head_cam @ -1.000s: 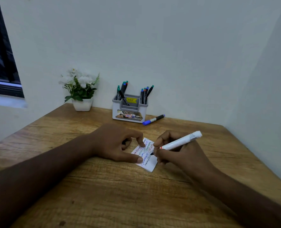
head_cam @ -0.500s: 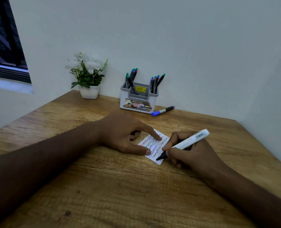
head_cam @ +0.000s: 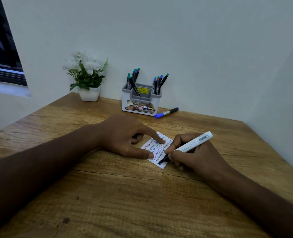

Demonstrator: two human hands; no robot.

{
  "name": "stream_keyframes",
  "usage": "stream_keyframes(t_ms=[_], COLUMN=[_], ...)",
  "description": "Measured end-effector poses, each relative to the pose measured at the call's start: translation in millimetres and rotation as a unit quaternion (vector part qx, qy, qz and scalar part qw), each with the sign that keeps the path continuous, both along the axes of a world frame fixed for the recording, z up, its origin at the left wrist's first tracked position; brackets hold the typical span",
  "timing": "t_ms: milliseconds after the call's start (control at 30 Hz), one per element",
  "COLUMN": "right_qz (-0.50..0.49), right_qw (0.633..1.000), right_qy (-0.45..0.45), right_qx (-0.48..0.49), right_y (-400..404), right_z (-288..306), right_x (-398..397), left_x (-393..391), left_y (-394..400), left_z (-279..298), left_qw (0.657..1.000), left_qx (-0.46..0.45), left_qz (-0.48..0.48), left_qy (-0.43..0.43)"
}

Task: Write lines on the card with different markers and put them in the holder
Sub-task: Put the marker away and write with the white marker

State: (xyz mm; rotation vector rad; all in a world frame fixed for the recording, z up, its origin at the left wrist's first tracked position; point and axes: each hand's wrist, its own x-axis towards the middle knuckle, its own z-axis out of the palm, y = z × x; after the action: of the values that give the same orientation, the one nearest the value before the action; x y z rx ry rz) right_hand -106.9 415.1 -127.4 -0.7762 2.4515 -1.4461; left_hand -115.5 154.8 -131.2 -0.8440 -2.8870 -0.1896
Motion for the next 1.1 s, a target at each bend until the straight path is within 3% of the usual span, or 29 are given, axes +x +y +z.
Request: stream_keyframes(t_ms=[1100], right_qz=[-0.025], right_qw=[0.999], right_qy=[-0.03], right_qx=[-0.035], right_y=[1.3], right_z=[-5.2], right_x=[-7.7], left_x=[-0.3], left_y=[-0.7], left_z=[-0.8], left_qw=[1.0], left_qx=[-0.001], left_qz=[0.0], left_qy=[-0.001])
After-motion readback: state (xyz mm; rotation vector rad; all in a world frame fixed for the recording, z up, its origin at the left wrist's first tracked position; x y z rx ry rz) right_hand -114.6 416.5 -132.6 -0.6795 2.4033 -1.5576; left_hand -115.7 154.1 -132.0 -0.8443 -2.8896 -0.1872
